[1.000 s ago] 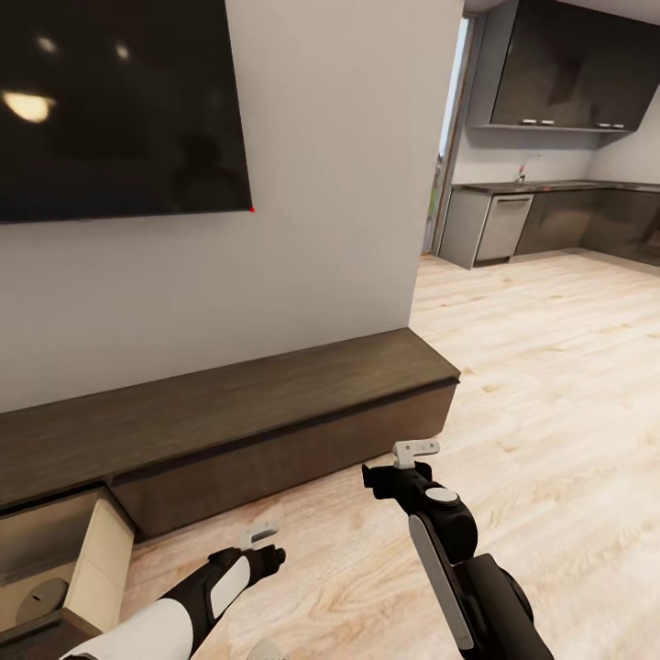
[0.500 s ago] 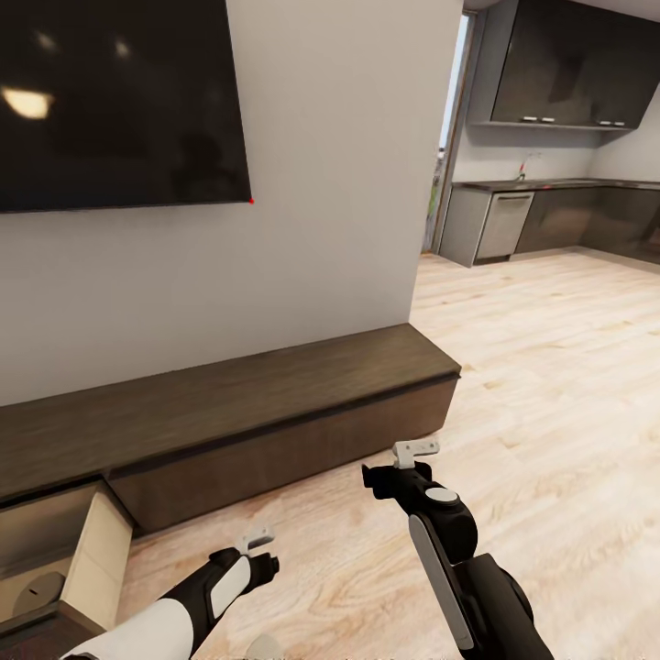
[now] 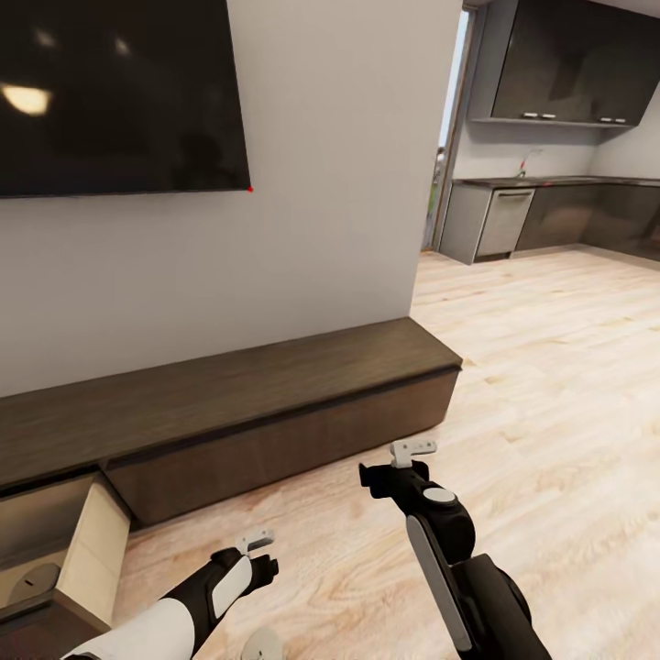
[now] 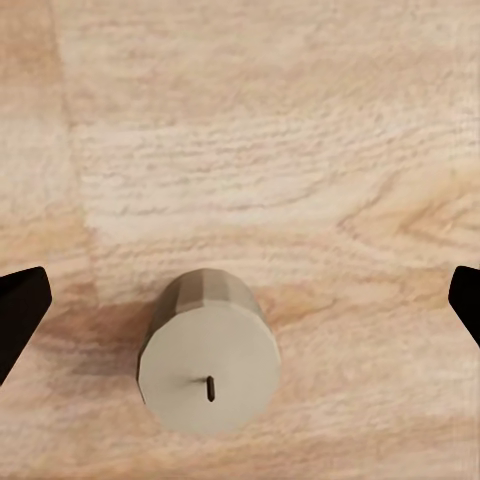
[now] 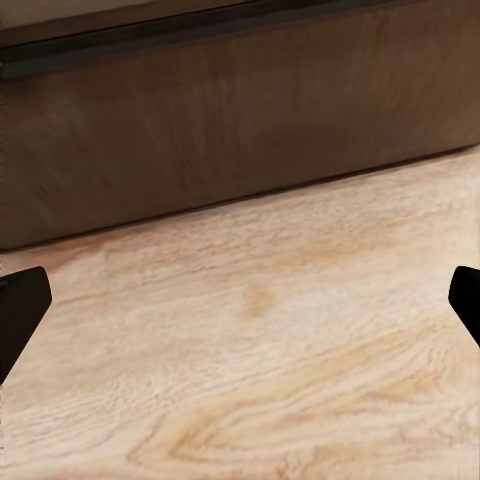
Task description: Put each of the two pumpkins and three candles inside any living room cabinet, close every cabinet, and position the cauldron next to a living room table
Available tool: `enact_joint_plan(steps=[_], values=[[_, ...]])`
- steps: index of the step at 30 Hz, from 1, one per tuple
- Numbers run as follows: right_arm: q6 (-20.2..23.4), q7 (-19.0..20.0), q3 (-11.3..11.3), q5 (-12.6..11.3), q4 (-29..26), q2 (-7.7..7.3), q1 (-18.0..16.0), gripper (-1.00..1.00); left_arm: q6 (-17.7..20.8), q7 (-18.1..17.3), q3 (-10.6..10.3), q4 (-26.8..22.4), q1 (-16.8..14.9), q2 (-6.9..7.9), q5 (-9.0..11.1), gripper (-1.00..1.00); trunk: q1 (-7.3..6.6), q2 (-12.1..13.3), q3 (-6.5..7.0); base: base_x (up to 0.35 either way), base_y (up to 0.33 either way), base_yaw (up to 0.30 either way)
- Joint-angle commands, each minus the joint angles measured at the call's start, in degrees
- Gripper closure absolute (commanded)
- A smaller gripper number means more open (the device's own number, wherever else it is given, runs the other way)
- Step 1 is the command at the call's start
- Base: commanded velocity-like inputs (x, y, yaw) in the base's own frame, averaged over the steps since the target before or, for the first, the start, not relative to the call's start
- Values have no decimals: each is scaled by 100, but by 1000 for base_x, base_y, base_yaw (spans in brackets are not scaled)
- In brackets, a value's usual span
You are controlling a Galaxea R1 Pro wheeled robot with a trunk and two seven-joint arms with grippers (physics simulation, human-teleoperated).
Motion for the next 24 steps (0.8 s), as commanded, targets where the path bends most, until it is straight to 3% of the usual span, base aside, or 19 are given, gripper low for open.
enact_joint_plan(steps=[1, 11, 20, 24], values=[[9, -55, 29, -59, -8, 2, -4, -100, 20, 46, -49, -13, -2, 1, 55, -100, 21, -44, -24, 0, 0, 0], [-9, 289, 52, -58, -13, 6, -4, -100, 106, 72, -53, 11, -9, 1, 44, -100, 241, -445, -203, 0, 0, 0], [1, 340, 44, -57, -13, 6, -4, -100, 265, 81, -51, 13, -11, 5, 47, -100, 439, -806, -365, 0, 0, 0], [8, 342, 44, -57, -13, 6, -4, -100, 294, 158, -44, 13, -11, 5, 51, -100, 450, -813, -453, 0, 0, 0]])
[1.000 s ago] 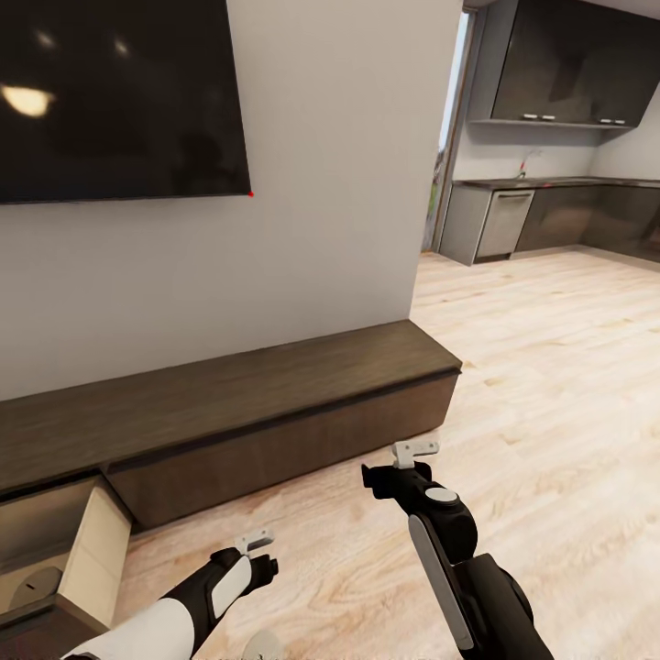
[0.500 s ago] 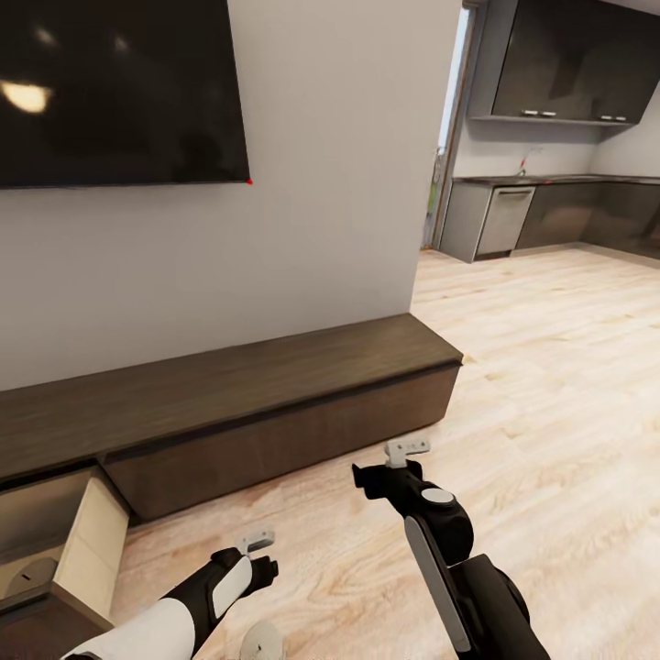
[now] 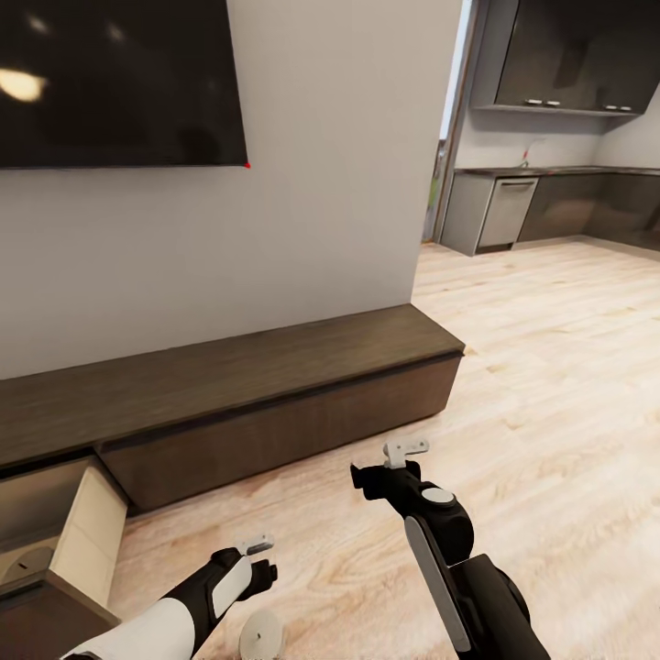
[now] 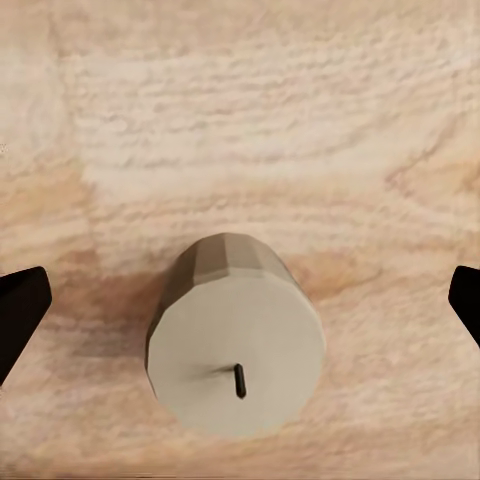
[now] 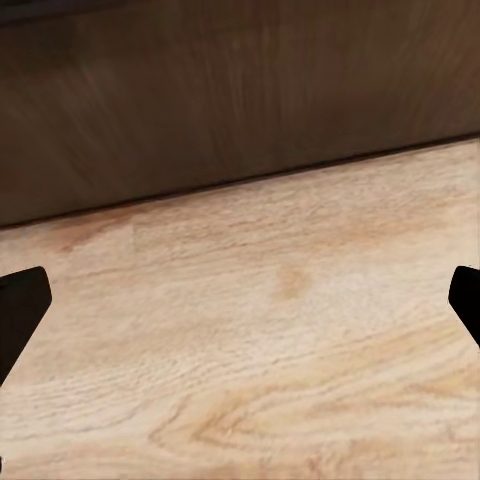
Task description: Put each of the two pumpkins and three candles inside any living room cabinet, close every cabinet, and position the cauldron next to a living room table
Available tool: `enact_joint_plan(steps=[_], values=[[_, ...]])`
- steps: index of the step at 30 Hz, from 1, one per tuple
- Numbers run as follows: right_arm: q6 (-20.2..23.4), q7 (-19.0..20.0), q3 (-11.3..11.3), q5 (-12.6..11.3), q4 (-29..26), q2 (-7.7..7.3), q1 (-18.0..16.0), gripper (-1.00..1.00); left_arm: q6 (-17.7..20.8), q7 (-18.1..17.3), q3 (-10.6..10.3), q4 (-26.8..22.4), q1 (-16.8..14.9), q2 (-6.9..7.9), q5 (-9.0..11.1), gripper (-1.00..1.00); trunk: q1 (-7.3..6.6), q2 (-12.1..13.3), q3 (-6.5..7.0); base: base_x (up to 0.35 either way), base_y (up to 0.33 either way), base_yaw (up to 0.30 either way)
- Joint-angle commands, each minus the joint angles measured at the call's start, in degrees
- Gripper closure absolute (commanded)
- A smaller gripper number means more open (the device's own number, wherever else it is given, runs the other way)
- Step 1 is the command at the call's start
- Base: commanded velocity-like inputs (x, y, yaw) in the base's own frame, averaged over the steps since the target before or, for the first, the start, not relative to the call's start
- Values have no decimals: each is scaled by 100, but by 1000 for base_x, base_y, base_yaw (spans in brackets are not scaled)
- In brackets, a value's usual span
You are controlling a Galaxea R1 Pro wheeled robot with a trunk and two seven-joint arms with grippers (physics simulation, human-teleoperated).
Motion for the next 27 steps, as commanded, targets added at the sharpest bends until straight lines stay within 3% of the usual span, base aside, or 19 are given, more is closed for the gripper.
enact_joint_plan(steps=[1, 9, 14, 27], values=[[20, -57, 6, -60, -5, 0, -4, -100, 24, 63, -46, -13, -2, 2, 62, -100, 1, -4, -28, 0, 0, 0], [26, -56, 5, -60, -5, -5, -4, -100, 220, 135, -30, -13, -2, -8, 77, -100, 22, -15, -205, 0, 0, 0], [34, -56, 5, -60, -3, -1, -4, -100, 242, 158, -41, -19, -2, -23, 192, -100, 35, -21, -316, 0, 0, 0], [40, -56, 5, -60, -2, 0, -4, -100, -136, 125, -75, -61, -2, -51, 177, -100, 68, -39, -604, 0, 0, 0]])
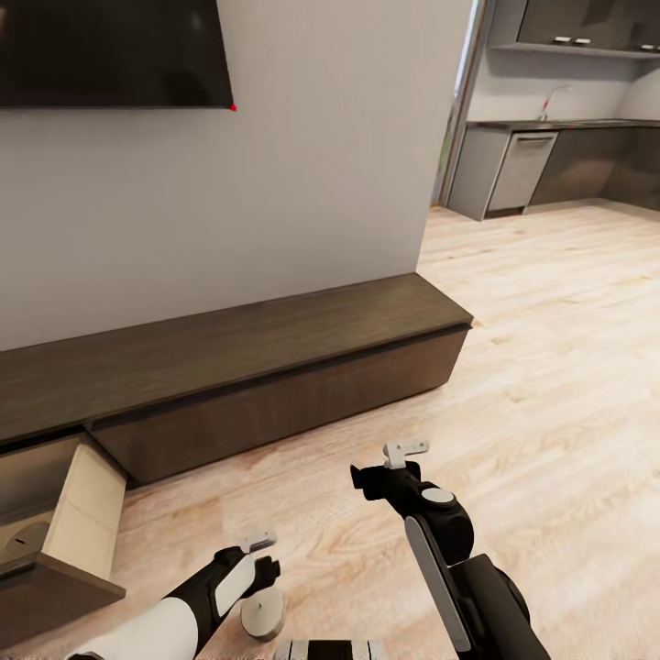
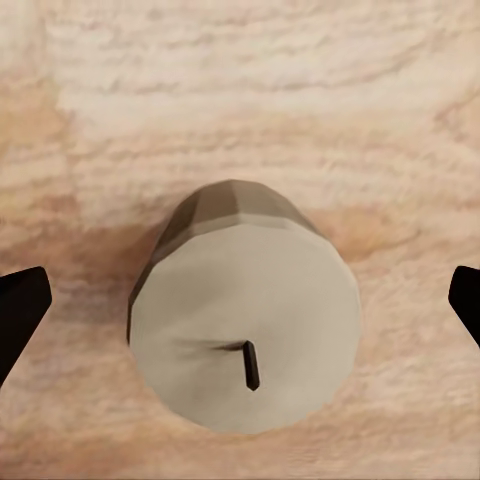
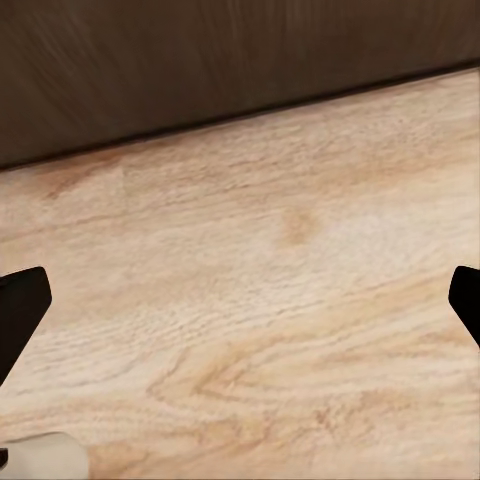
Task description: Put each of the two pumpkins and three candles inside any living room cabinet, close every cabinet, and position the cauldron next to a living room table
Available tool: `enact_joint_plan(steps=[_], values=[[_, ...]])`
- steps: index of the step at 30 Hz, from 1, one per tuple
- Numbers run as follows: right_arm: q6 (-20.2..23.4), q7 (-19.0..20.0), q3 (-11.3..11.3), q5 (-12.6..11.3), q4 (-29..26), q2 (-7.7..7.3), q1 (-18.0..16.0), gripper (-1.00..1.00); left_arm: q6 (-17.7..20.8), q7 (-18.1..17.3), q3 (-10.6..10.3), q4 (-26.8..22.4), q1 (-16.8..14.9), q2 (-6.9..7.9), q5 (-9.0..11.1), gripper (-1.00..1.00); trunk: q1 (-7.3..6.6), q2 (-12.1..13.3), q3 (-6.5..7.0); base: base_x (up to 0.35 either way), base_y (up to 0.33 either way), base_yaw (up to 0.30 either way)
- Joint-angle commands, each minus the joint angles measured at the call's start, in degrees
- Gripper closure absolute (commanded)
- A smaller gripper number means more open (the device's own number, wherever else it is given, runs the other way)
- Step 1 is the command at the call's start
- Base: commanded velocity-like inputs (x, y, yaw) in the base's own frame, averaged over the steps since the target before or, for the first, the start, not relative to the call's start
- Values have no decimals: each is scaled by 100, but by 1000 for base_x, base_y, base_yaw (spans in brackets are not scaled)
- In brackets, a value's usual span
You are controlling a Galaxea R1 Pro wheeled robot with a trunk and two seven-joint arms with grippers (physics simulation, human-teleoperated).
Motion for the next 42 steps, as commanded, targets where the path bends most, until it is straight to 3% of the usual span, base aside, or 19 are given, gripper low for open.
enact_joint_plan(steps=[1, 17, 24, 31, 42], values=[[19, -57, 6, -60, -3, 0, -4, -100, -3, 43, -54, -11, -2, 5, 52, -100, 1, -4, -27, 0, 0, 0], [19, -57, 13, -60, -4, 0, -4, -100, -27, -19, -68, -16, -2, -11, 35, -100, 42, -25, -382, 0, 0, 0], [19, -57, 22, -62, -4, 0, -4, -100, -40, -105, -75, -48, -2, -52, 29, -100, 42, -25, -382, 0, 0, 0], [19, -57, 23, -69, -3, 0, -4, -100, -258, -159, -85, -53, -2, -55, 26, -100, 60, -34, -537, 0, 0, 0], [0, -50, 39, -69, -4, 0, -4, -100, -321, -162, -89, -53, -2, -40, 26, -100, 63, -36, -559, 0, 0, 0]])
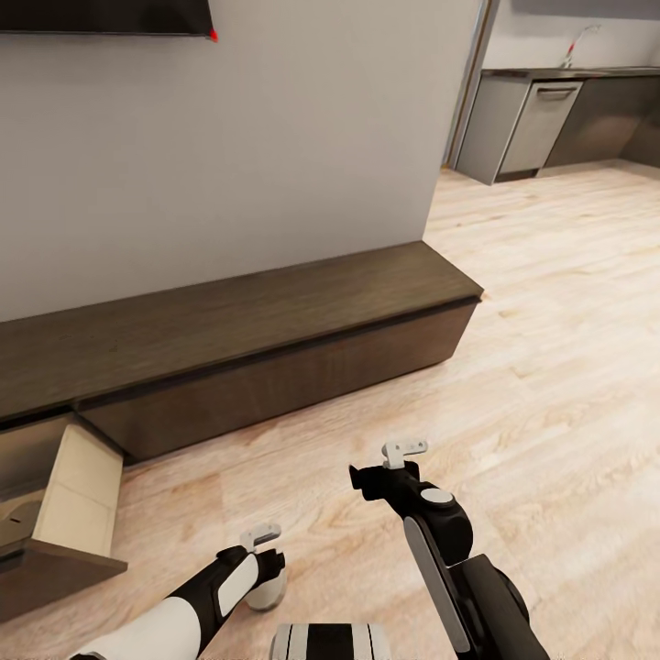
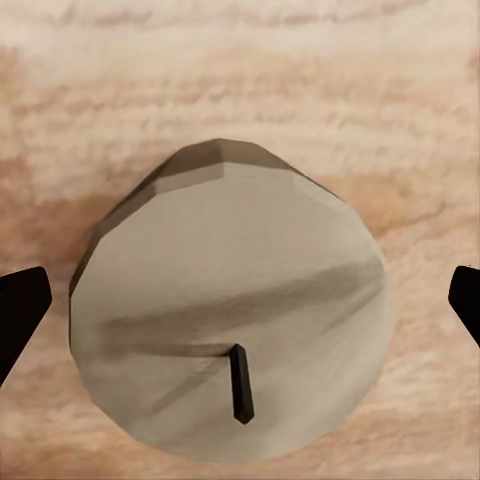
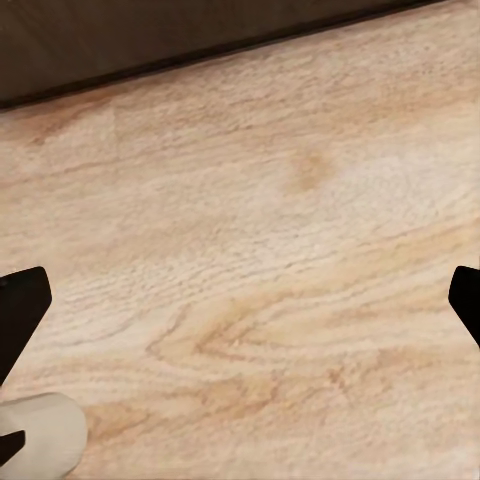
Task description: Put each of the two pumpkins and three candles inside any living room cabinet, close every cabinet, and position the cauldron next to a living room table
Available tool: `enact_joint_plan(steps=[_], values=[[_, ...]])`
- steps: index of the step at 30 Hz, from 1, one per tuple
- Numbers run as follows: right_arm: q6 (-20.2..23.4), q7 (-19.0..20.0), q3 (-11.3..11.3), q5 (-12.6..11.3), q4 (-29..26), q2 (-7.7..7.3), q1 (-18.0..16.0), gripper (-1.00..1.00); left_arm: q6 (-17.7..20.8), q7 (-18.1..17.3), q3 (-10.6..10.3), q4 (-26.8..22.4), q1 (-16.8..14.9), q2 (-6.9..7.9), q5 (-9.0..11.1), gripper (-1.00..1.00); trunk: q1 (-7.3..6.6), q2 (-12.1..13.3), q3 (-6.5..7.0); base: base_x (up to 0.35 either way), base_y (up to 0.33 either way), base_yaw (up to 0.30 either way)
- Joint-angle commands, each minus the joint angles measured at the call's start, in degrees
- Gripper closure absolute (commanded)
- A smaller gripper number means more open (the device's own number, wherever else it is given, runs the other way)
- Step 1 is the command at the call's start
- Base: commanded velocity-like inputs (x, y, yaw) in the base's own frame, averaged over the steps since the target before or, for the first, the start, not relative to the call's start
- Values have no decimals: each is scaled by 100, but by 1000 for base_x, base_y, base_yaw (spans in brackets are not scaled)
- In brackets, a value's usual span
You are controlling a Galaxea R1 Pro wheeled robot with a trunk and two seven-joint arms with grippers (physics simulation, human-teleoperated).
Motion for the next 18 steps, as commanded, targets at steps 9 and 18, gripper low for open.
enact_joint_plan(steps=[9, 18], values=[[5, -55, 16, -60, -5, 0, -4, -100, 11, 44, -48, -13, -1, -2, 54, -100, 14, -10, -138, 0, 0, 0], [3, -55, 16, -60, -6, 0, -4, -100, -125, 44, -48, -13, -1, 4, 54, -100, 19, -13, -182, 0, 0, 0]])
